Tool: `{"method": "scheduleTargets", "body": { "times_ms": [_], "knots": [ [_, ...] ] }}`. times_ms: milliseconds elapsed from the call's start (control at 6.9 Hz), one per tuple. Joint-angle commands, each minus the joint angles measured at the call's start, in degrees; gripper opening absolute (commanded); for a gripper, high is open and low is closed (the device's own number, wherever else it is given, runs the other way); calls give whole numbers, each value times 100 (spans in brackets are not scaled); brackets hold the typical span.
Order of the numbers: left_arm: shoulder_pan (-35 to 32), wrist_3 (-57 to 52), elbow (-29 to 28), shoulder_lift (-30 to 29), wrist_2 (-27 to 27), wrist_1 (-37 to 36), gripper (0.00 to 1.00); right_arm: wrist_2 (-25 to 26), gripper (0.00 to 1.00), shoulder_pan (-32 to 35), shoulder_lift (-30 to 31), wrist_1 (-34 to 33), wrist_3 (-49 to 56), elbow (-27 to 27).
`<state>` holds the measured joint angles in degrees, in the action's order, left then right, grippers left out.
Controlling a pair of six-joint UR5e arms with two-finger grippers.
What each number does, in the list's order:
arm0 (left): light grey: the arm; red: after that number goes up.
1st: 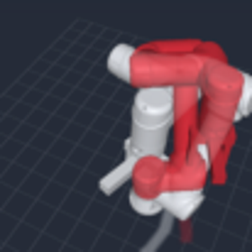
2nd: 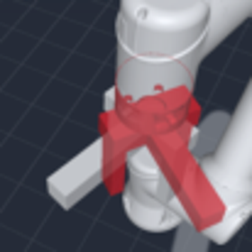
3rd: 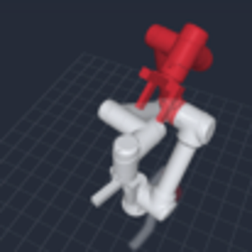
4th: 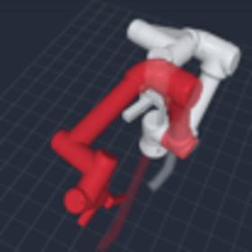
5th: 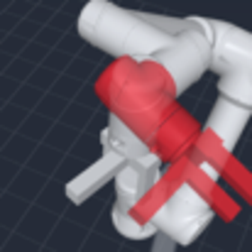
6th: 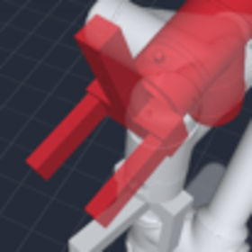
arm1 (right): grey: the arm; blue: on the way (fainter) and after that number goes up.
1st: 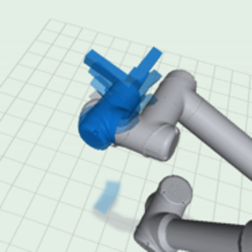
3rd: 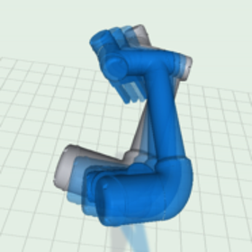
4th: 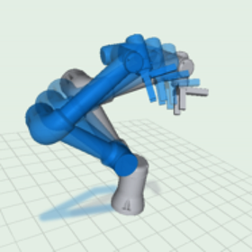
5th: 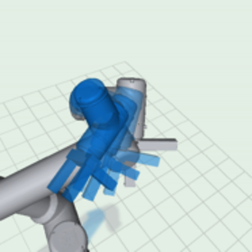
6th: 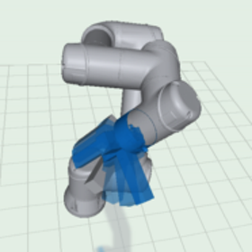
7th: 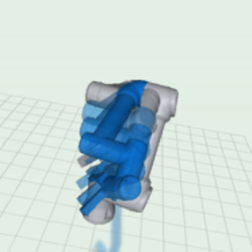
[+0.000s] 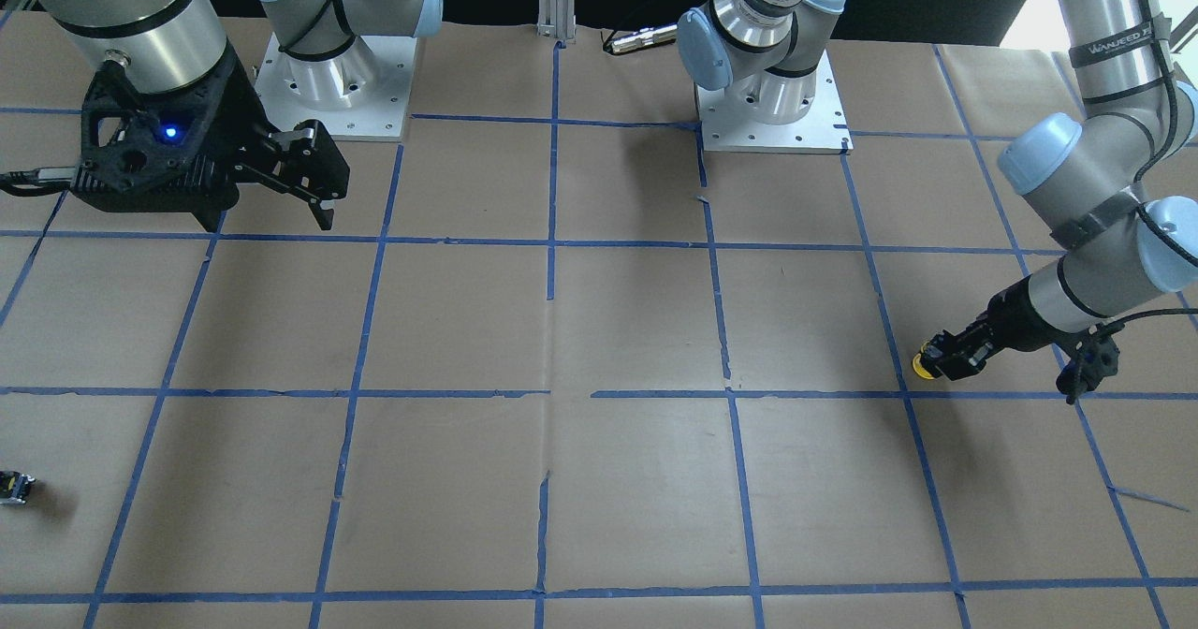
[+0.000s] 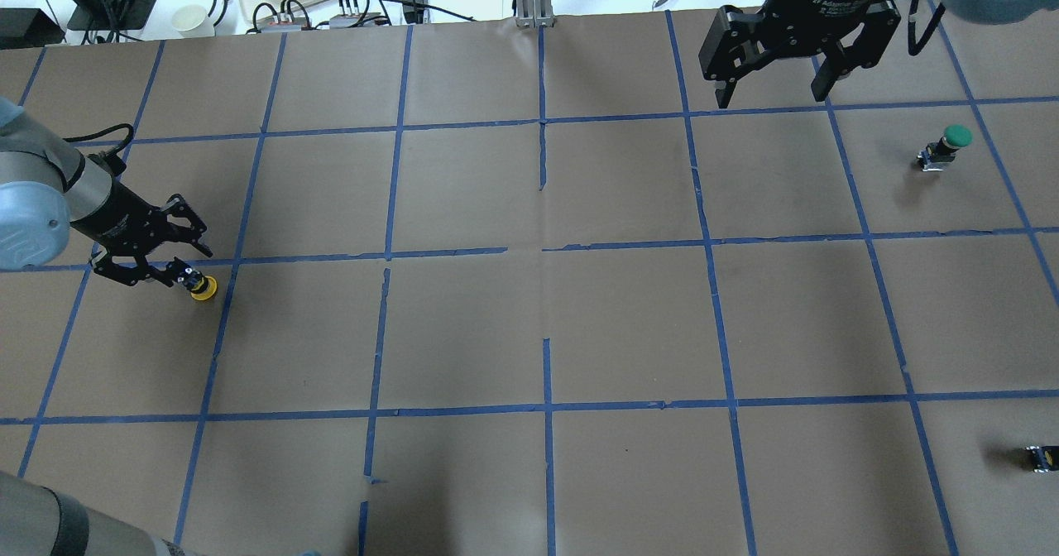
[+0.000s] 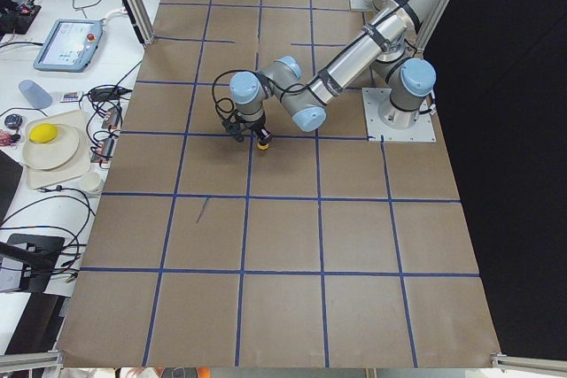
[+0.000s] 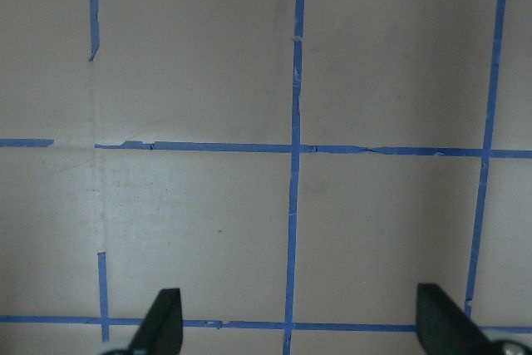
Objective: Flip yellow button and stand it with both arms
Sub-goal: 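Close the left gripper on the yellow button's base, then lift the yellow button and carry it toward the table center while the right gripper rises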
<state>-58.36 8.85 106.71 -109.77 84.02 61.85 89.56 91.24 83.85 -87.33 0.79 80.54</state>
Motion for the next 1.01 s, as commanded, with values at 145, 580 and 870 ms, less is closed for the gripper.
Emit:
{"method": "scheduleTargets", "body": {
  "times_ms": [145,580,870],
  "knots": [
    [0,-103,-10,148,-17,107,0,0,100,16,0,5,0,-3],
    [-349,-94,-560,411,-113,901,0,-200,100,-97,-26,-21,-35,-90],
    [-851,176,-1438,491,-1003,2255,0,-571,100,-588,-9,31,-141,-108]
  ]
}}
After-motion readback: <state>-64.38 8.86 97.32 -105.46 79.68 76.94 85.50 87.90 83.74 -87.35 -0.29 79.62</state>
